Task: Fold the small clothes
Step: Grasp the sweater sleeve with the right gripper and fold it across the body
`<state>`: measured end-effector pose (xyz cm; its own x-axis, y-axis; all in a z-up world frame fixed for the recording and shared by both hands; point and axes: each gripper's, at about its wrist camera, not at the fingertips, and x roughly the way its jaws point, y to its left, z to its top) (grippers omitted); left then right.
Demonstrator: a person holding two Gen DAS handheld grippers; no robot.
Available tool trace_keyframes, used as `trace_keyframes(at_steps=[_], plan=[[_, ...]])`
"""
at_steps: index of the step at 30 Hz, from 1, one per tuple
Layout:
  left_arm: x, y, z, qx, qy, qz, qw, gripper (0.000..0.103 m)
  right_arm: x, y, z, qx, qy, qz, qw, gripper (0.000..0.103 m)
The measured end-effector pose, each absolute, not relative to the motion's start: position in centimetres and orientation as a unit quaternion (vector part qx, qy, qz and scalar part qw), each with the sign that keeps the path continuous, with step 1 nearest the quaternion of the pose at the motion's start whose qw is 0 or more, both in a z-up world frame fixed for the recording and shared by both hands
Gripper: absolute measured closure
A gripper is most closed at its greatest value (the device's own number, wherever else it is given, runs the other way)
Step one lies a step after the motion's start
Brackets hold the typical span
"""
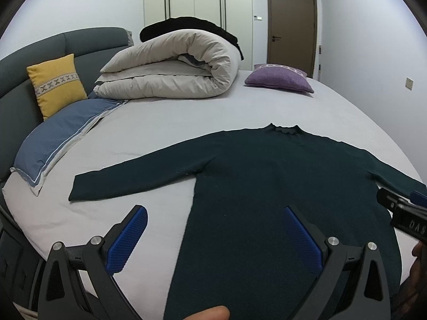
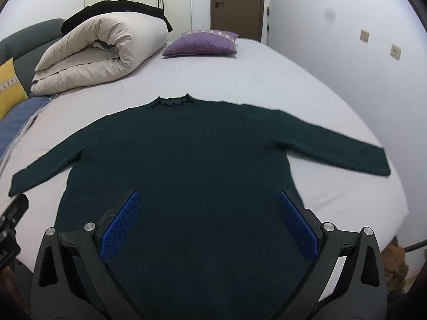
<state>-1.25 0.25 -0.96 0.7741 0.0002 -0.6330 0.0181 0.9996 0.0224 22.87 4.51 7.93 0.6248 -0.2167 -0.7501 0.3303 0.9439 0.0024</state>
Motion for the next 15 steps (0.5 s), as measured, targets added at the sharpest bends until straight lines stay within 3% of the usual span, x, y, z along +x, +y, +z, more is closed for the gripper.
trace_keyframes(at_steps=[9,15], plan=[[-0.9,-3.3,-2.6,0.168,0.274,0.057,0.945,0.000,18.6,-13.1,6.0,0.278,0.342,-0.177,0.880,0.001],[0.9,-5.5,-3.2,0.214,0.267,0.056,0.938,0.000,12.6,-29.3,1.8,0.415,0.278,-0.259,0.826,0.015]])
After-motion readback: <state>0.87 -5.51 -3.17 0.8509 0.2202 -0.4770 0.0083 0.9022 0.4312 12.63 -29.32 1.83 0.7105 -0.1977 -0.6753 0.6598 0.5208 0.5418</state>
